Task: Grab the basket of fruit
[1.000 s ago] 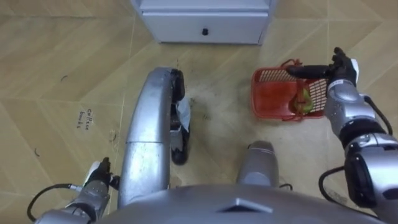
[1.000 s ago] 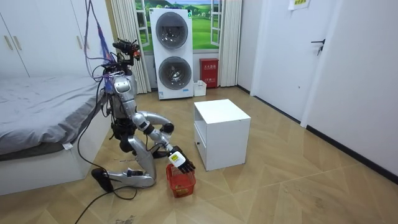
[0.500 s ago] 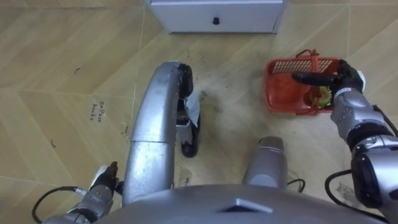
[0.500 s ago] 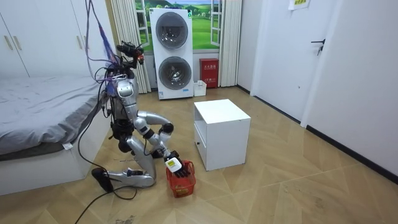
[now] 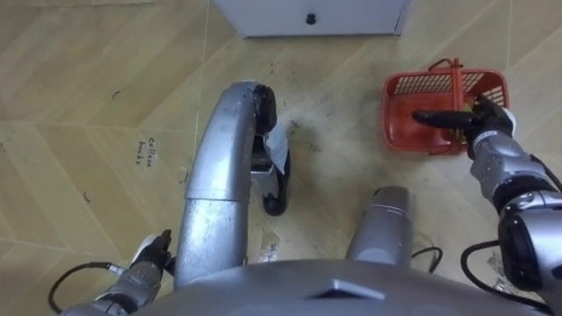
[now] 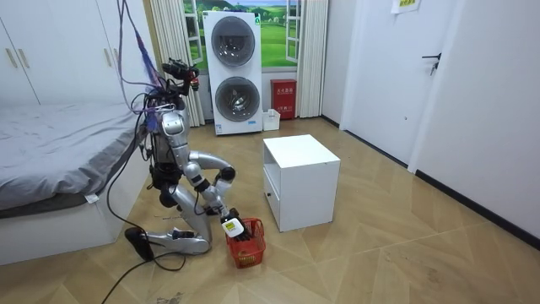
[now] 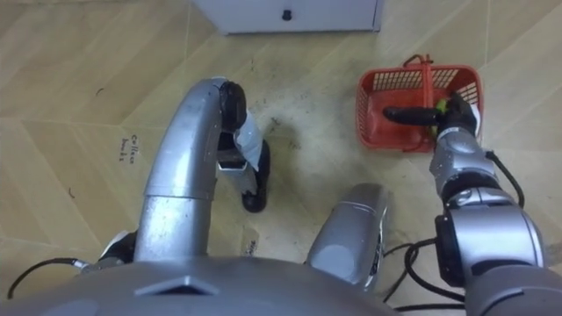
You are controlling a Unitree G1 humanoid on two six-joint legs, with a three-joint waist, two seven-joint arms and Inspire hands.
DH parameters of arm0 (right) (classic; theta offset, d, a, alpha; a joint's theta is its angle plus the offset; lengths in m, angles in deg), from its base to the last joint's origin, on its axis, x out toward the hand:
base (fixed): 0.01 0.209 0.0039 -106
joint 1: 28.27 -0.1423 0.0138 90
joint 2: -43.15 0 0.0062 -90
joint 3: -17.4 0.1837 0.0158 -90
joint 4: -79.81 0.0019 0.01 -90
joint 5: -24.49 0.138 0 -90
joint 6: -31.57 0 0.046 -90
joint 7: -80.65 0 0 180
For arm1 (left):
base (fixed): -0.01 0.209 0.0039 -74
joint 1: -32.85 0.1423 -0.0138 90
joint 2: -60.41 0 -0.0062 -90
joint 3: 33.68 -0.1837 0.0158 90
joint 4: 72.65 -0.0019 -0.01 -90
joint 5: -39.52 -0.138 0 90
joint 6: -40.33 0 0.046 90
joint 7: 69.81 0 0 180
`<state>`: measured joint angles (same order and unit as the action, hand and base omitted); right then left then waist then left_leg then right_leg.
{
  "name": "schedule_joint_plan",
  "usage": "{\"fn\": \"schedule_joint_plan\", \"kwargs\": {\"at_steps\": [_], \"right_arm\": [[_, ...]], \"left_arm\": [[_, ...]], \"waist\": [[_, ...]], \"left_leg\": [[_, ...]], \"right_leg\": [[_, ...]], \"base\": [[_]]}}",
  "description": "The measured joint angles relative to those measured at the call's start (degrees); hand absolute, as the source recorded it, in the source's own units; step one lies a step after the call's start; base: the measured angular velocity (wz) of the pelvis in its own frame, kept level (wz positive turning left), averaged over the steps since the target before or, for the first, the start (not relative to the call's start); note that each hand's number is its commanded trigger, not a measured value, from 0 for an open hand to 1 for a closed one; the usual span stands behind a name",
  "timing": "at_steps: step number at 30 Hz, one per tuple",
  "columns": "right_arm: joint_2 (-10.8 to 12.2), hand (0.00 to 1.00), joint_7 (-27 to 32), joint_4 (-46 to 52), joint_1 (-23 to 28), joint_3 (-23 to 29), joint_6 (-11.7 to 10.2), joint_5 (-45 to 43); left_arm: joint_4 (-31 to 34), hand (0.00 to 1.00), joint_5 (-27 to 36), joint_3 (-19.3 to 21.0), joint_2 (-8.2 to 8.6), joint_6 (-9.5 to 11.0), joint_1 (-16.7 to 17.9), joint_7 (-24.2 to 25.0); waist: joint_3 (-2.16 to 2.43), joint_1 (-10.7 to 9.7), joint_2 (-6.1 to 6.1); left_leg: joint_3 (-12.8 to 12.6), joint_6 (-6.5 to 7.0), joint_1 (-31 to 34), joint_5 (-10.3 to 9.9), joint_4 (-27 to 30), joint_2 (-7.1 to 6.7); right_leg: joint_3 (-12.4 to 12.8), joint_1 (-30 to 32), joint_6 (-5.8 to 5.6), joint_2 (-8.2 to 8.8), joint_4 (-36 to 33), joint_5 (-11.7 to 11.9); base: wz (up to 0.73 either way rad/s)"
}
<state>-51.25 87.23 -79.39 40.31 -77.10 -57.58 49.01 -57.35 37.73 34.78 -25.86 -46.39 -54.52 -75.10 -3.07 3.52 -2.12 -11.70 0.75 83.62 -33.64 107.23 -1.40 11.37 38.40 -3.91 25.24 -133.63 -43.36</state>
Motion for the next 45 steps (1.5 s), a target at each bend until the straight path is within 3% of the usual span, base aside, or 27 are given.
{"fn": "schedule_joint_plan", "kwargs": {"at_steps": [8, 15, 23, 34, 41, 45], "right_arm": [[-0.29, 1.0, -2.41, 0.03, -0.13, -1.13, 0.02, -0.11], [-0.3, 1.0, -3.64, -1.13, -0.18, -1.43, 0.06, -0.39], [-0.2, 1.0, -4.97, -2.7, -0.2, -5.55, 0.46, 0.72], [0.15, 1.0, -5.46, -3.2, -0.26, -5.55, 0.46, 0.73], [1.69, 1.0, -5.51, -3.49, -0.25, -6.17, 1.19, 0.92], [2.49, 1.0, -6.1, -2.24, -0.28, -6.77, 1.91, 0.94]], "left_arm": [[1.43, 0.0, 0.01, -0.02, -0.03, -0.47, 0.08, 2.42], [1.68, 0.0, 0.06, -0.02, -0.01, -0.74, -1.06, 3.76], [0.27, 0.0, 1.42, -1.16, 0.2, -1.36, -5.83, 4.68], [-1.85, 0.0, 2.34, -1.22, 0.65, -1.92, -8.67, 4.71], [-1.94, 0.0, 2.29, -0.39, 0.63, -1.81, -9.94, 4.97], [-2.44, 0.0, 2.3, 1.12, 0.78, -1.58, -10.9, 4.95]], "waist": [[-0.25, 1.59, -0.43], [-0.37, 1.45, -0.64], [-0.53, 1.14, -0.92], [-0.63, 0.0, -1.12], [-1.11, -0.06, -2.39], [-1.13, -0.12, -2.51]], "left_leg": [[0.32, -0.56, -0.01, 0.29, -0.45, -0.17], [0.35, -0.62, -0.31, 0.34, -0.47, -0.27], [0.69, -0.89, -0.39, 0.52, -0.48, -0.36], [0.72, -0.9, -0.51, 0.53, -0.34, -0.37], [1.5, -0.84, -2.01, 0.49, 0.34, -0.49], [3.94, -1.09, -2.27, 0.48, 1.21, -2.01]], "right_leg": [[-0.42, -0.08, -0.04, -0.15, 0.01, 0.02], [-0.45, -0.38, -0.04, -0.05, -0.08, 0.02], [-0.42, -0.45, -0.05, -0.46, -0.14, 0.01], [-0.42, -0.67, -0.06, -0.45, -0.21, 0.01], [-0.52, -3.03, -0.05, -1.17, -0.13, 0.02], [-1.62, -5.3, -0.15, -2.44, 0.16, 0.1]], "base": [[0.01], [0.0], [0.0], [0.0], [-0.03], [0.01]]}}
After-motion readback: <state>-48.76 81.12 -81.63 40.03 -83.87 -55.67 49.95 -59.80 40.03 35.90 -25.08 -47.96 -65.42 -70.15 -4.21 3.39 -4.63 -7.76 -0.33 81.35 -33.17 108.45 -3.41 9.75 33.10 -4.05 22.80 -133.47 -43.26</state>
